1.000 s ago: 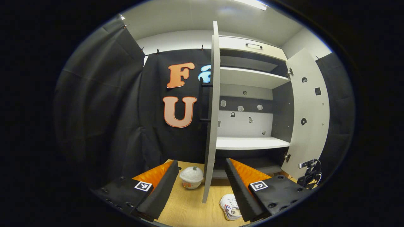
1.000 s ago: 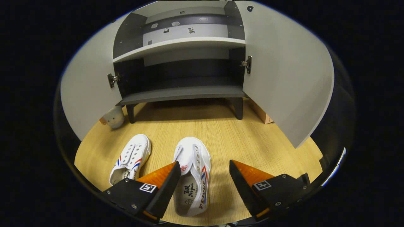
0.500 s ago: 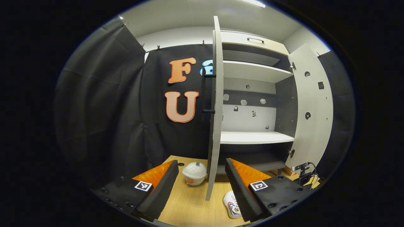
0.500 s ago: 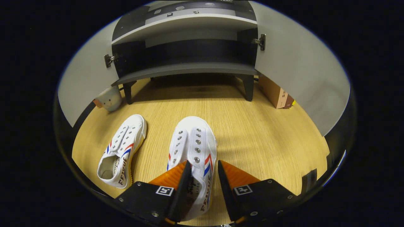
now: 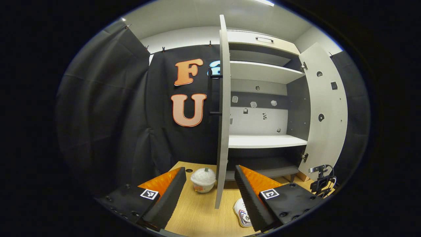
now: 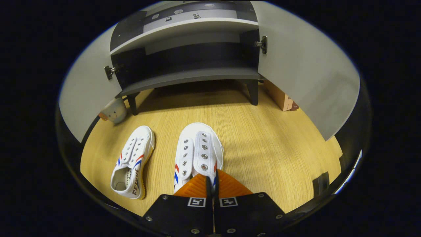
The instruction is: Grab one shoe with the right hand and put it into the shoe cabinet, grab the other shoe with the left hand and put it into the shoe cabinet; then close the right door with the right hand and the left door with the left hand.
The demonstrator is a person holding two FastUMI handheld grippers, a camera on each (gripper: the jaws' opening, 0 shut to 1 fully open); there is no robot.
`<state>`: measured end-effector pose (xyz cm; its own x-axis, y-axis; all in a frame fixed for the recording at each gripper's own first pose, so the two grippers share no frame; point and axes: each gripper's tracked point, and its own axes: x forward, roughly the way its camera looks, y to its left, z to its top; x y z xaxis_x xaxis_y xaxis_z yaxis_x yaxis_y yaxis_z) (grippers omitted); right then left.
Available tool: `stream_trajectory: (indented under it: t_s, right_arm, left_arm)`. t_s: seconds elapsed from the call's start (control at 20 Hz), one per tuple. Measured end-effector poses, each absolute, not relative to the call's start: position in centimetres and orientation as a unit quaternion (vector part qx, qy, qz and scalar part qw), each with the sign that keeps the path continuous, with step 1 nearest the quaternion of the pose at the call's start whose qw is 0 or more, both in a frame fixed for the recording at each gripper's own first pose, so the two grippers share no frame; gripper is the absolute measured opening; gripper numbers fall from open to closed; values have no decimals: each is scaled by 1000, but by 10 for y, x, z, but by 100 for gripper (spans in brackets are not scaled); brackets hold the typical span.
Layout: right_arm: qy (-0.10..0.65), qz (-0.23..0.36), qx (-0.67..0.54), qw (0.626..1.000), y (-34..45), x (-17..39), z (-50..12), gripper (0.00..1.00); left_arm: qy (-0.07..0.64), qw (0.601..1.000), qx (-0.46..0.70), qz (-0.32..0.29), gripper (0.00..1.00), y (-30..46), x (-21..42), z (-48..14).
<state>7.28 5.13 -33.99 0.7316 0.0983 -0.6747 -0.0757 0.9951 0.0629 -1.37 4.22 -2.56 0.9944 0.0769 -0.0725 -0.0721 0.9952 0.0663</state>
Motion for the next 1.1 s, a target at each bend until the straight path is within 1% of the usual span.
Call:
stream_trajectory:
  t_s: [0.1,0.2,0.35,0.4,0.5,0.55,0.6,0.65,0.7,0.8,1.1]
  right_arm:
    - [349,53,16,936,50,71,-309,1]
    - [333,61,19,941,54,74,-278,1]
    - [298,71,15,952,63,82,-237,1]
    - [288,74,13,955,65,85,-222,1]
    - [270,78,22,959,73,94,-195,1]
    - [262,81,28,961,78,100,-184,1]
    - [251,86,34,963,85,105,-168,1]
    - [244,89,37,965,89,111,-156,1]
    - [237,92,39,966,91,118,-143,0]
    - [221,94,39,970,96,137,-117,1]
    - [173,95,25,980,108,202,-44,1]
  left_arm:
    - [37,998,32,30,99,36,-13,-26]
    - [36,999,31,22,94,31,-14,-28]
    - [37,999,27,10,94,23,-15,-30]
    - [38,999,25,5,96,20,-15,-30]
    - [40,999,23,-1,97,18,-14,-32]
    - [40,999,22,-4,97,16,-14,-32]
    - [42,999,22,-9,94,14,-15,-34]
    - [41,999,22,-12,94,13,-15,-34]
    - [40,999,23,-13,99,13,-15,-33]
    - [39,999,25,-16,97,10,-14,-33]
    - [39,999,14,-19,97,9,-10,-33]
